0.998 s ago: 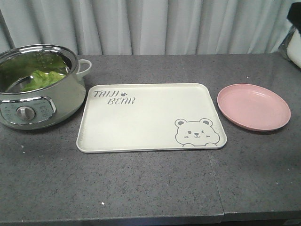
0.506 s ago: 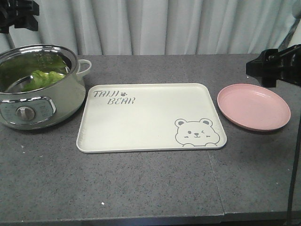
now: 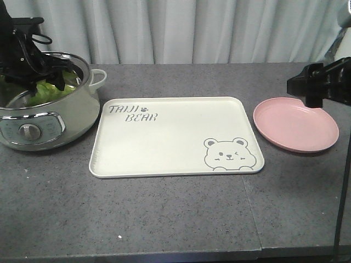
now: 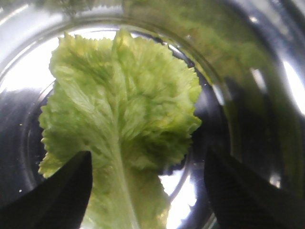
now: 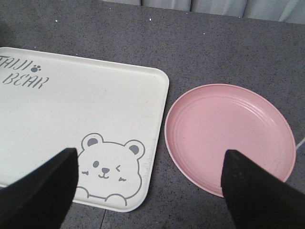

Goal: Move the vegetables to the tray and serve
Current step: 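Reach the left gripper into the pot and grasp a lettuce leaf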

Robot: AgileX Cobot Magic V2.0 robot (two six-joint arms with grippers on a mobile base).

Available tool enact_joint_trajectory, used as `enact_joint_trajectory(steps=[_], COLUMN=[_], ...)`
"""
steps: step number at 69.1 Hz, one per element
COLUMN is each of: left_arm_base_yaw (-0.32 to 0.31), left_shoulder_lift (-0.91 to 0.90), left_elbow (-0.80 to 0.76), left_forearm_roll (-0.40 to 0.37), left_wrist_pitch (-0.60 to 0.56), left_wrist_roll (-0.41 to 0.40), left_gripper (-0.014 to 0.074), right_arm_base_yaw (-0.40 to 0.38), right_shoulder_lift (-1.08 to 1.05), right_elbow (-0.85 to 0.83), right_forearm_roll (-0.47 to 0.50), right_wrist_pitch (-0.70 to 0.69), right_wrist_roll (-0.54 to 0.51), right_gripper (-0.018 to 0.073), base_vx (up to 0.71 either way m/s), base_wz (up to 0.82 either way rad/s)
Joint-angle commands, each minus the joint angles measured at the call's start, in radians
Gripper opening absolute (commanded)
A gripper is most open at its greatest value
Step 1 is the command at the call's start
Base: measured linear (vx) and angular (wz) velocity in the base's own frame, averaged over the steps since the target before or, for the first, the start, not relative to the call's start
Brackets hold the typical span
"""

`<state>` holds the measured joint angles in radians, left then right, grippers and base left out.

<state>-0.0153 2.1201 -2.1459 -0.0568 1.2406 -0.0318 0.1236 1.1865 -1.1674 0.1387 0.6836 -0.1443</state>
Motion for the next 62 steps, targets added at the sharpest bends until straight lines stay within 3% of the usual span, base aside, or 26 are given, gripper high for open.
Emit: enact_joint_trajectory(steps=[1,42,51,62], left_arm_base_yaw=[0.002,0.032,0.032,0.032], left_shoulder_lift=[-0.041,0.036,0.037,0.037], left_elbow=[-0.033,-0.033,-0.033,-0.033], left_forearm_roll=[0.014,0.005,0.005,0.006], left_wrist_pitch=[-0.031,0.009,0.009,0.009], left_wrist_roll=[-0.013,-0.017,-0.017,-0.014], left_gripper=[0.0492,0.0468,0.0376,0.0164], right_arm_base_yaw=[-0.006,-0.006,-0.006,-0.006], right_shoulder_lift=[-0.017,-0.017,-0.017,-0.017], right_elbow=[-0.033,-0.033,-0.033,-0.033], right_forearm_roll=[0.005,0.009,0.009,0.009], right_wrist_pitch=[-0.049,-0.036,-0.036,-0.036], right_wrist_roll=[-0.011,-0.011,-0.011,-0.011], right_gripper=[0.0591,0.058,0.0554,0.0525], base_vx=[0.0,0.0,0.0,0.0], base_wz=[0.0,0.0,0.0,0.0])
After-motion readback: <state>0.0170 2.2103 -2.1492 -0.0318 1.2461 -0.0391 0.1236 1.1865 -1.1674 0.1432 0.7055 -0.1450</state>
